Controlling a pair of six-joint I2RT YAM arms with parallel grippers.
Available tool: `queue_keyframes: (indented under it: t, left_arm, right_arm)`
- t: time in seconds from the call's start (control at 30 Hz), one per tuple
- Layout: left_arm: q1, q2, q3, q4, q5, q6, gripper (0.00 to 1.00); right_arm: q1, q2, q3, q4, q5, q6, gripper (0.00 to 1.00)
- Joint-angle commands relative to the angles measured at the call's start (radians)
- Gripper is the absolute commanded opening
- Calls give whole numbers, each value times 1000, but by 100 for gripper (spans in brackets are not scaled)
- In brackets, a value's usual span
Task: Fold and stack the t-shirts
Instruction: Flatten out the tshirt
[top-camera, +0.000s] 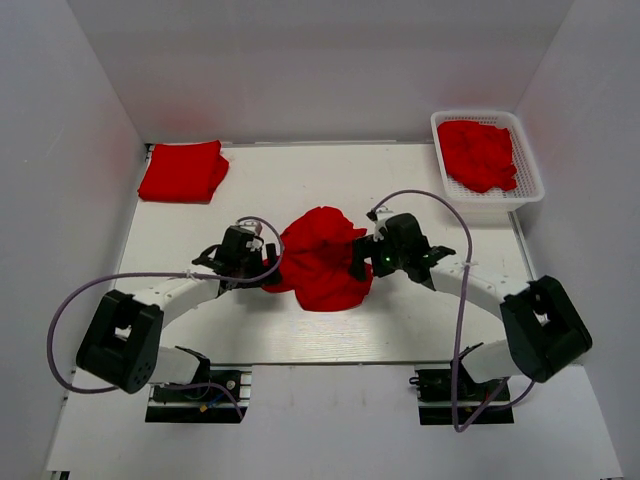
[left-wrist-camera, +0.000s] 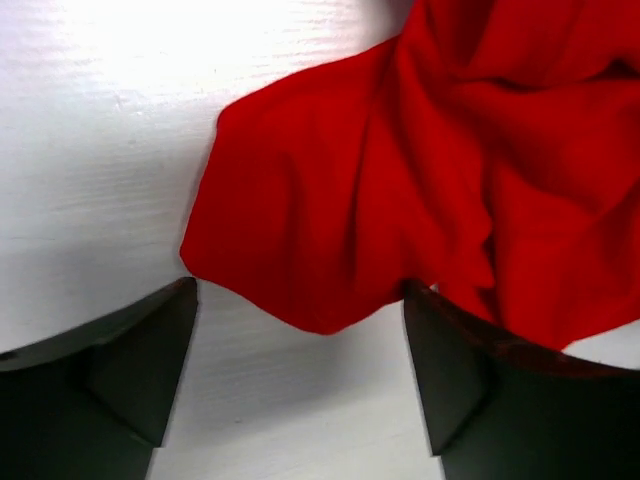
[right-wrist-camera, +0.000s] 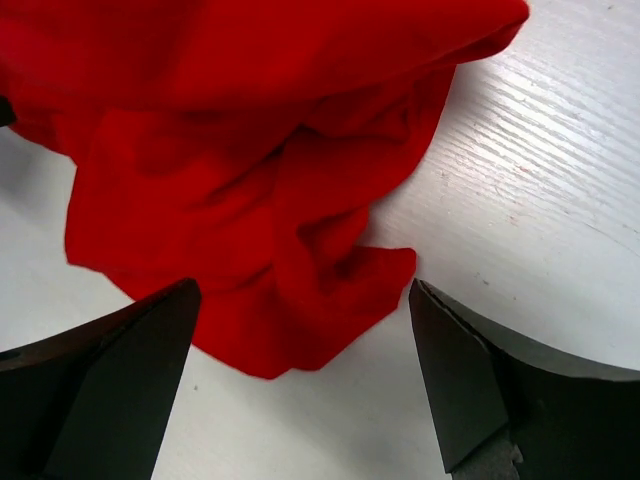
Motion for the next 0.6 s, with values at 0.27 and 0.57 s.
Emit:
queue_keyframes:
  t: [0.27,0.57]
  left_arm:
    - [6,2,50,122,-58,58,0]
    - [6,-327,166,95,-294,77,0]
  right_arm:
    - [-2,10,17,170,70,30,0]
    - [-5,-256,139,37,440,-42,0]
